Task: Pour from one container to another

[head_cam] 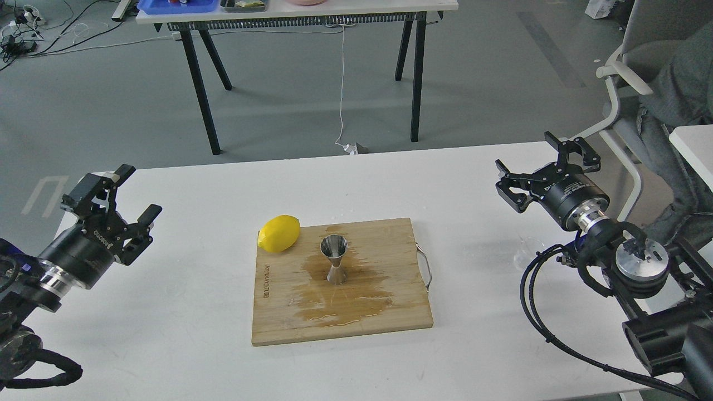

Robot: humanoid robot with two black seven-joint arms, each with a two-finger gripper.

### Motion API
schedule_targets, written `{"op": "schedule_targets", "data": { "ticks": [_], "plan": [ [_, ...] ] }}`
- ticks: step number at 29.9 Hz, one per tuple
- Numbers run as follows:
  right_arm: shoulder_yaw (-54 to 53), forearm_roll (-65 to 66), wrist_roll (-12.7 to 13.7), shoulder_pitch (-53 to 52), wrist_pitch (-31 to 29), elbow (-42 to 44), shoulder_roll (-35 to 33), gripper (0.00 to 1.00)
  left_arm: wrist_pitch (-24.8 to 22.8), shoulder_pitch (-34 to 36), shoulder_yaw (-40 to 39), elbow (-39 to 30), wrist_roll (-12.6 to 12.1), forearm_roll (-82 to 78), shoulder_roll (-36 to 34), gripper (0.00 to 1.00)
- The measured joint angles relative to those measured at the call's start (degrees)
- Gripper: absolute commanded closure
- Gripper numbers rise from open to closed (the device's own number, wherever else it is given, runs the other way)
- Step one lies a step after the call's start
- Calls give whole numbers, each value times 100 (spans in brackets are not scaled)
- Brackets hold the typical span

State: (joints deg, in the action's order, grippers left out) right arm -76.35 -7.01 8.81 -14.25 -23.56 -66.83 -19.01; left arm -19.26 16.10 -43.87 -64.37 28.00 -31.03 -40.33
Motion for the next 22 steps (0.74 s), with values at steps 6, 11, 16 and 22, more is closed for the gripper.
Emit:
{"op": "schedule_targets", "data": {
  "ticks": [6,11,16,22],
  "plan": [
    [120,135,7,-437,-437,1191,-266,1,-67,68,-48,-16,0,0,93,1],
    [227,136,0,-696,-444,1764,-387,1,-319,170,-97,-24,0,18,83,1],
    [302,156,0,-1105,-446,1958,-464,1,-399,177,-99,-88,0,13,40,1],
    [484,156,-20,-1503,-446,2087,-610,1,-412,354,-204,-146,0,14,-71,1]
  ]
}}
